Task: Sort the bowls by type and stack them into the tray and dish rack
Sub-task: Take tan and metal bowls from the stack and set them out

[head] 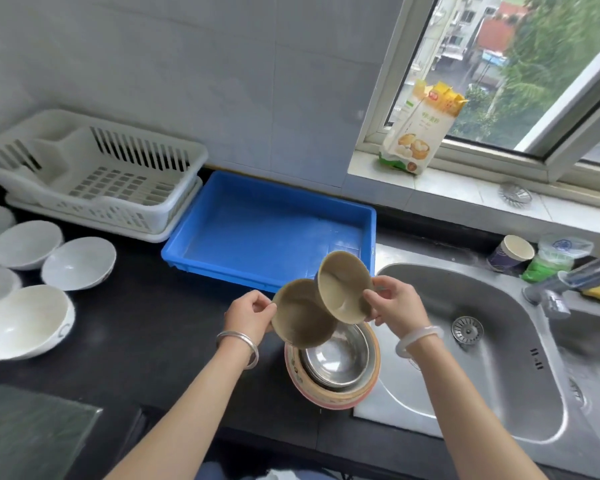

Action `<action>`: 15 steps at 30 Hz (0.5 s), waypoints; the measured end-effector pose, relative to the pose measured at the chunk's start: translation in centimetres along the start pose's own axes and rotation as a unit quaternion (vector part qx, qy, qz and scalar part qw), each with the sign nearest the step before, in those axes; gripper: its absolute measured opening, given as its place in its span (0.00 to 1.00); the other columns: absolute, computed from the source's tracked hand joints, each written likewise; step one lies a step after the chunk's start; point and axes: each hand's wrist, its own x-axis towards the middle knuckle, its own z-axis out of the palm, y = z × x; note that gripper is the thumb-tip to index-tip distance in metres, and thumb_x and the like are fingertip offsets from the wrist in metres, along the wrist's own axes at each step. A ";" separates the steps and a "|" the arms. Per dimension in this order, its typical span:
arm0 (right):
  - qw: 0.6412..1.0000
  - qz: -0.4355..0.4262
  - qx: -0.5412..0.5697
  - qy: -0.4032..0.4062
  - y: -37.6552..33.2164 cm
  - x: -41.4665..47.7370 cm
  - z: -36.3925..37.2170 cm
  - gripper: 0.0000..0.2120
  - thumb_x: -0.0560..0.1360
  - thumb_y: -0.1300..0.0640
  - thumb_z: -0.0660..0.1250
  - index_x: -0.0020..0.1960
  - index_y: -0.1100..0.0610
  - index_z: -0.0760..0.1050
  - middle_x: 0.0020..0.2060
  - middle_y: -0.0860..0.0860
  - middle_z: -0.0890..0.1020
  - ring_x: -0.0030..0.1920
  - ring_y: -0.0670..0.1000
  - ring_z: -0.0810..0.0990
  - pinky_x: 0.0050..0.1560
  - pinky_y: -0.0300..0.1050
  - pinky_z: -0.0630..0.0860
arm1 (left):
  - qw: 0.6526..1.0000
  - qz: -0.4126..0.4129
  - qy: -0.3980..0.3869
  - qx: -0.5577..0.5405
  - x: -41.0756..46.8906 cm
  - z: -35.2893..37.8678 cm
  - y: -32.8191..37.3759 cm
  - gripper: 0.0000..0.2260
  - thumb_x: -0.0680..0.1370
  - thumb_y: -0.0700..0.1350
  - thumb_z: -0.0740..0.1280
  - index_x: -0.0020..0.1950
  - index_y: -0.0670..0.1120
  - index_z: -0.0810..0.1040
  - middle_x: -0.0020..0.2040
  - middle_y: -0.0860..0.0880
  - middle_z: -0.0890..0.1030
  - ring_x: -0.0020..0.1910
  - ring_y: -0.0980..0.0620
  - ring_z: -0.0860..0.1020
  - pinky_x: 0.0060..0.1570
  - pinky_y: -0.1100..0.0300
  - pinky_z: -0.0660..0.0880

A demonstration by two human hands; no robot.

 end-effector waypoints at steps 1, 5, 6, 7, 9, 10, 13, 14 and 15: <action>1.000 -0.005 0.006 -0.005 -0.6 0.3 1.0 0.06 0.72 0.64 0.66 0.43 0.54 0.79 0.25 0.48 0.81 0.23 0.48 0.77 0.22 0.35 0.71 | 1.000 -0.009 0.015 -0.017 0.2 -1.0 -0.2 0.04 0.73 0.39 0.67 0.38 0.43 0.76 0.40 0.42 0.82 0.43 0.45 0.82 0.46 0.49 0.81; 0.999 -0.012 0.014 -0.047 -2.6 1.3 5.8 0.06 0.74 0.63 0.66 0.43 0.52 0.76 0.28 0.48 0.81 0.20 0.42 0.76 0.22 0.34 0.73 | 0.995 -0.044 0.075 -0.050 0.8 -5.2 -2.2 0.05 0.73 0.39 0.67 0.38 0.43 0.76 0.39 0.43 0.83 0.40 0.48 0.83 0.44 0.53 0.82; 0.998 -0.007 0.019 -0.060 -2.9 1.6 7.1 0.05 0.74 0.63 0.66 0.45 0.53 0.76 0.29 0.50 0.81 0.21 0.43 0.76 0.23 0.35 0.74 | 0.992 -0.055 0.091 -0.063 0.9 -6.3 -3.0 0.05 0.73 0.38 0.67 0.37 0.43 0.76 0.39 0.43 0.83 0.39 0.48 0.83 0.44 0.54 0.82; 0.997 0.001 0.022 -0.073 -3.3 2.0 8.5 0.05 0.74 0.63 0.65 0.46 0.54 0.76 0.30 0.51 0.81 0.21 0.44 0.77 0.24 0.36 0.76 | 0.989 -0.066 0.107 -0.082 1.0 -7.4 -3.8 0.05 0.73 0.38 0.67 0.37 0.42 0.76 0.38 0.42 0.83 0.39 0.47 0.83 0.44 0.54 0.81; 0.994 0.014 0.020 -0.105 -3.9 2.9 11.5 0.04 0.75 0.63 0.64 0.48 0.56 0.75 0.31 0.51 0.81 0.23 0.47 0.79 0.27 0.39 0.78 | 0.979 -0.088 0.142 -0.115 1.2 -9.4 -5.4 0.06 0.73 0.37 0.67 0.36 0.42 0.75 0.37 0.41 0.82 0.38 0.46 0.82 0.43 0.55 0.81; 0.993 0.018 0.016 -0.118 -4.1 3.2 12.8 0.04 0.75 0.62 0.64 0.49 0.56 0.74 0.32 0.51 0.81 0.24 0.48 0.79 0.28 0.40 0.79 | 0.975 -0.096 0.158 -0.122 1.3 -10.3 -6.2 0.07 0.73 0.36 0.67 0.35 0.42 0.75 0.35 0.42 0.81 0.37 0.46 0.81 0.42 0.56 0.81; 0.989 0.027 -0.001 -0.146 -4.9 4.3 17.6 0.05 0.75 0.61 0.65 0.50 0.56 0.74 0.36 0.51 0.80 0.26 0.50 0.81 0.32 0.44 0.82 | 0.959 -0.120 0.216 -0.139 1.6 -13.3 -8.7 0.09 0.74 0.35 0.66 0.34 0.42 0.74 0.33 0.43 0.79 0.35 0.48 0.79 0.36 0.61 0.81; 0.987 0.035 -0.004 -0.154 -5.2 4.7 19.2 0.05 0.75 0.61 0.65 0.51 0.55 0.74 0.37 0.51 0.80 0.26 0.50 0.81 0.35 0.45 0.82 | 0.953 -0.130 0.234 -0.142 1.7 -14.3 -9.6 0.09 0.74 0.35 0.66 0.34 0.42 0.74 0.34 0.43 0.78 0.35 0.48 0.79 0.37 0.60 0.81; 0.986 0.044 -0.006 -0.163 -5.5 4.9 20.8 0.05 0.75 0.61 0.65 0.51 0.55 0.73 0.37 0.50 0.80 0.26 0.49 0.82 0.37 0.45 0.82 | 0.947 -0.140 0.250 -0.144 1.7 -15.3 -10.5 0.09 0.73 0.35 0.66 0.34 0.42 0.74 0.34 0.42 0.78 0.35 0.48 0.79 0.37 0.60 0.81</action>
